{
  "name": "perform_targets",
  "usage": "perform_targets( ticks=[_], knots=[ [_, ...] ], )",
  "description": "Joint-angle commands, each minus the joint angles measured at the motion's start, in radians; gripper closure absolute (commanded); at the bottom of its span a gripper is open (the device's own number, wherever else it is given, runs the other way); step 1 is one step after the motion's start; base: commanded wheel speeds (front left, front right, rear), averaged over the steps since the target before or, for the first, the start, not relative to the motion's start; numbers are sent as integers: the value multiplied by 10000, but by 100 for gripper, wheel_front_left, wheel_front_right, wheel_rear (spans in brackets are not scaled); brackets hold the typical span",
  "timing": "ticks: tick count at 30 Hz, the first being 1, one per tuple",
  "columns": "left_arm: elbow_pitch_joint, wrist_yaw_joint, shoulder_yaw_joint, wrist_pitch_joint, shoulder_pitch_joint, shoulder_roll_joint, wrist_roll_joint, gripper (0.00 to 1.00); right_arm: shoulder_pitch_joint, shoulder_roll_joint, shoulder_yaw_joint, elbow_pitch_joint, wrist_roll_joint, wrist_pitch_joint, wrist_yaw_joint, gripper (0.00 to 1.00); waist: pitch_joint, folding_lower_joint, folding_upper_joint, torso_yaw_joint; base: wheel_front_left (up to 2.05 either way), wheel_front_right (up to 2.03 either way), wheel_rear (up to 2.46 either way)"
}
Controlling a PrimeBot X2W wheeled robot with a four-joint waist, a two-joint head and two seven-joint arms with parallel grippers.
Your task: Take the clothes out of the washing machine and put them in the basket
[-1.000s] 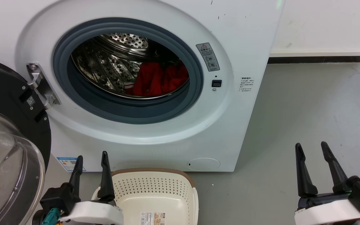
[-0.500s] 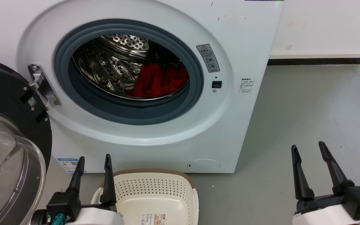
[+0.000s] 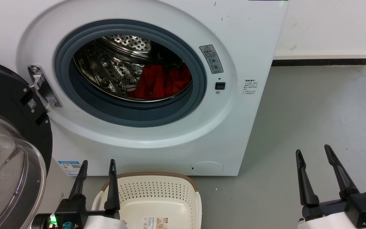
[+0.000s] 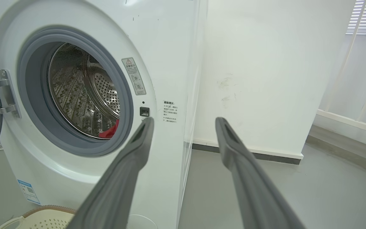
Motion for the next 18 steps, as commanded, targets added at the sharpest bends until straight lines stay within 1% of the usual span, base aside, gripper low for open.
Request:
perform_targets(
  ticks=[1, 18],
  knots=[
    [-43, 35, -18, -69, 112, 2, 99, 0, 166, -30, -31, 10, -42, -44, -7, 0, 5, 0, 0, -4, 0, 0, 0],
    [102, 43, 1, -56, 136, 1, -14, 0, 133, -28, -31, 164, 142, -44, -7, 0, 92, 0, 0, 23, 0, 0, 0]
  ],
)
